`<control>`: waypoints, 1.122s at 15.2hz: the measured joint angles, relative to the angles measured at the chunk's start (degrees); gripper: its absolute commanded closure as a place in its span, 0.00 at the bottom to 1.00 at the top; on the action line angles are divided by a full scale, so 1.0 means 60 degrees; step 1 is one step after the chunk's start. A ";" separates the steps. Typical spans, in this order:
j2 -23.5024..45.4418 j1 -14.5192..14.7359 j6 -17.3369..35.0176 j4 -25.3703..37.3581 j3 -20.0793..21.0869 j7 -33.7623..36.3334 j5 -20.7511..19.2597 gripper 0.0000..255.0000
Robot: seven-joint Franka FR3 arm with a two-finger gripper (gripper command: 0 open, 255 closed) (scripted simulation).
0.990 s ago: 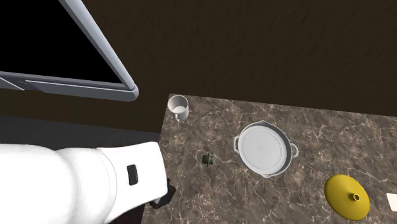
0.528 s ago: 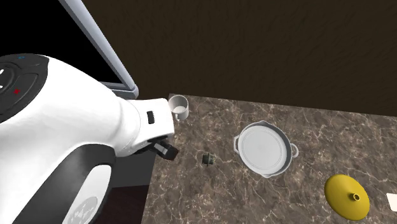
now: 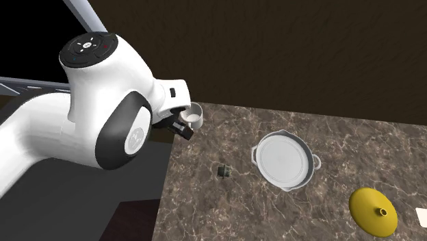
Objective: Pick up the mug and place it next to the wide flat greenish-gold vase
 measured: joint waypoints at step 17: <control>0.5236 0.0526 0.0284 0.4264 0.0099 0.1135 -0.0714 0.00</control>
